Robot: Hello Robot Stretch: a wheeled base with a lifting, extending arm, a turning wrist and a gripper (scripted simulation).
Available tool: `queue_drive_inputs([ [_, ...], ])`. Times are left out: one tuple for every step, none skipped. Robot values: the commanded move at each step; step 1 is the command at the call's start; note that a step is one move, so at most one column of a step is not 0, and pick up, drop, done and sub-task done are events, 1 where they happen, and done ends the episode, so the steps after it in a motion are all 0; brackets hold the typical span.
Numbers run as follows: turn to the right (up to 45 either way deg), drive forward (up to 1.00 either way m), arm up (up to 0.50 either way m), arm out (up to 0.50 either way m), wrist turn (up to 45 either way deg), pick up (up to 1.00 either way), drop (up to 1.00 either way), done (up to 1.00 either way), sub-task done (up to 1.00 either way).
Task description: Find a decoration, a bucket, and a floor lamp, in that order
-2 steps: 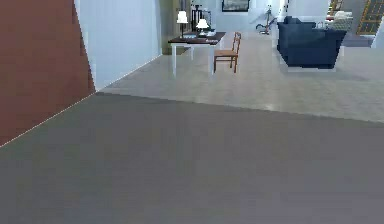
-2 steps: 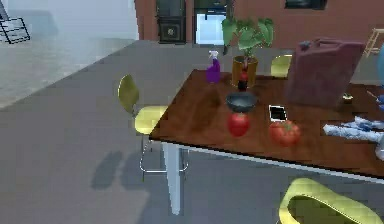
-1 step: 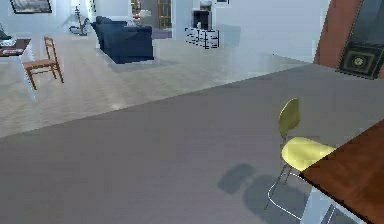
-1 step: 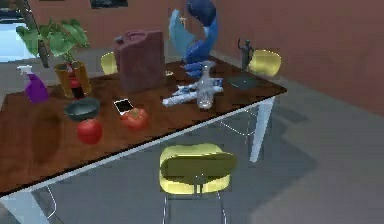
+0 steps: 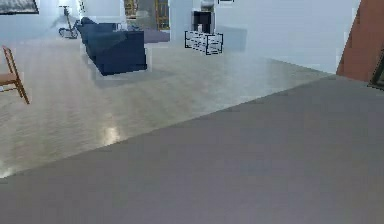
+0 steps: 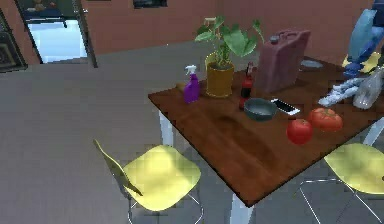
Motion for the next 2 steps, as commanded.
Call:
queue_drive_inputs([
  [0.0,0.65,0.0,0.0,0.0,0.0,0.0,0.0,0.0],
  [45.0,0.0,0.0,0.0,0.0,0.0,0.0,0.0,0.0],
])
